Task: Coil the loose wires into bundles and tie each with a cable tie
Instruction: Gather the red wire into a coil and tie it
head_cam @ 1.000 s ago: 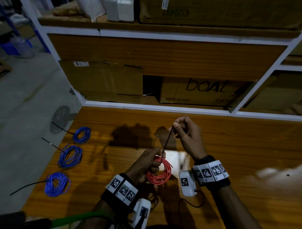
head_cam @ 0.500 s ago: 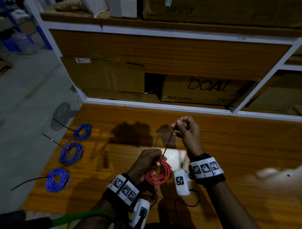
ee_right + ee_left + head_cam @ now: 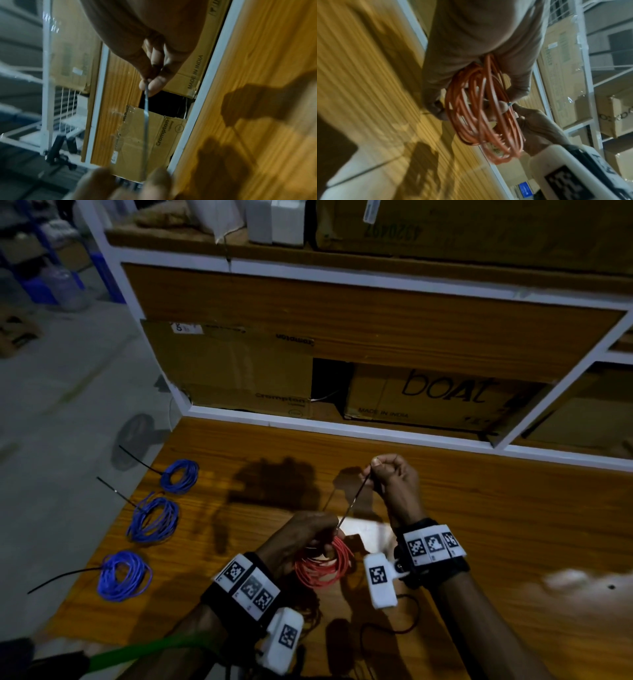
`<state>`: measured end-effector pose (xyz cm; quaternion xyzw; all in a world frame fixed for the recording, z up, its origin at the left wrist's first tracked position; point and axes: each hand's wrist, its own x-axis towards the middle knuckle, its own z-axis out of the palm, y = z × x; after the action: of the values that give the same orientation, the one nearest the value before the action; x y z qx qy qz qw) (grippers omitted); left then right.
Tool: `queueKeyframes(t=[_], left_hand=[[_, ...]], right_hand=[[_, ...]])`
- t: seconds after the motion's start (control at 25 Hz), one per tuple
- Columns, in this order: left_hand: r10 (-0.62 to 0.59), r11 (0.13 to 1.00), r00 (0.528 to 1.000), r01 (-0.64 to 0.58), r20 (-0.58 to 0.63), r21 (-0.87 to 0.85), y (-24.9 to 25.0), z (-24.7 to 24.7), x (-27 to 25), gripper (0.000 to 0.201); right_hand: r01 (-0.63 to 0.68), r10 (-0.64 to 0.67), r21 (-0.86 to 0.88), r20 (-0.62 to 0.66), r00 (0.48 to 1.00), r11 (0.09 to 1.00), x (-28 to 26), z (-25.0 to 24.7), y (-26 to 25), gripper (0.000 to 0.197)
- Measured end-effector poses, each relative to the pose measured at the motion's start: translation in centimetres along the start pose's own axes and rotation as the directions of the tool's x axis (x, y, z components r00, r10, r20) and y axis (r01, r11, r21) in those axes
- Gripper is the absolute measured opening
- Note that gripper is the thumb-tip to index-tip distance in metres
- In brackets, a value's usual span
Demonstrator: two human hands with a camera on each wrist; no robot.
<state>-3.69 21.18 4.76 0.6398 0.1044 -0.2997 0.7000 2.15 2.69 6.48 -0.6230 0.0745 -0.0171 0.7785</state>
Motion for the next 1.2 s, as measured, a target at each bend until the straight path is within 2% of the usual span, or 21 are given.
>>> queueKeyframes(t=[0.12,0.2,0.32,0.36,0.44,0.56,0.72,0.76,0.84,0.96,1.08,1.2], left_hand=[[0.03,0.991,0.997,-0.039,-0.071,-0.127,0.5,-0.5,0.0,0.027],[0.066,0.983,0.991,-0.085,-0.115,-0.164,1.0,-0.9,0.0,0.038],[0.095,0.978,0.989,-0.114,-0.114,-0.173,1.4,-0.9,0.0,0.028],[0.103,0.981,0.989,-0.119,-0.106,-0.152,1.5,-0.7,-0.1,0.022],[0.112,0.987,0.989,-0.121,-0.097,-0.102,1.3,-0.2,-0.3,0.019],[0.098,0.988,0.991,-0.108,-0.09,-0.107,1.0,0.4,-0.3,0.017],[0.067,0.994,0.993,-0.075,-0.097,-0.081,0.6,0.0,-0.2,0.015],[0.057,0.996,0.994,-0.063,-0.095,-0.068,0.6,-0.1,-0.1,0.015],[0.028,0.998,0.996,-0.033,-0.084,-0.052,0.6,0.1,0.0,0.015],[0.0,0.998,0.997,-0.005,-0.082,-0.066,1.2,0.8,0.4,0.014],[0.057,0.998,0.996,-0.056,-0.062,0.015,2.3,1.3,0.5,0.027],[0.079,0.995,0.996,-0.076,-0.034,0.069,2.6,1.4,0.6,0.026]], right_hand=[[0.081,-0.076,-0.066,0.08,0.994,0.995,0.4,-0.5,-1.2,0.004],[0.084,-0.07,-0.114,0.121,0.99,0.99,0.2,-1.0,-1.8,0.009],[-0.037,0.084,-0.196,0.237,0.968,0.98,-1.1,-0.8,-0.8,0.027],[-0.063,0.129,-0.232,0.278,0.952,0.971,-1.7,-0.4,-0.2,0.03],[-0.04,0.135,-0.279,0.329,0.935,0.959,-2.5,0.5,1.0,0.026],[0.049,0.059,-0.303,0.337,0.94,0.952,-3.2,1.1,1.6,0.016],[0.055,0.08,-0.426,0.291,0.953,0.903,-3.7,1.3,2.4,0.021],[0.004,0.116,-0.412,0.266,0.957,0.911,-3.8,1.4,2.4,0.021],[-0.16,0.22,-0.244,0.239,0.946,0.956,-4.0,1.7,2.1,0.022],[-0.341,0.332,0.004,0.22,0.917,0.94,-3.7,2.0,1.6,0.024],[-0.41,0.383,0.123,0.196,0.903,0.904,-3.2,2.3,1.3,0.027],[-0.415,0.39,0.132,0.176,0.904,0.9,-2.8,2.3,1.5,0.025]])
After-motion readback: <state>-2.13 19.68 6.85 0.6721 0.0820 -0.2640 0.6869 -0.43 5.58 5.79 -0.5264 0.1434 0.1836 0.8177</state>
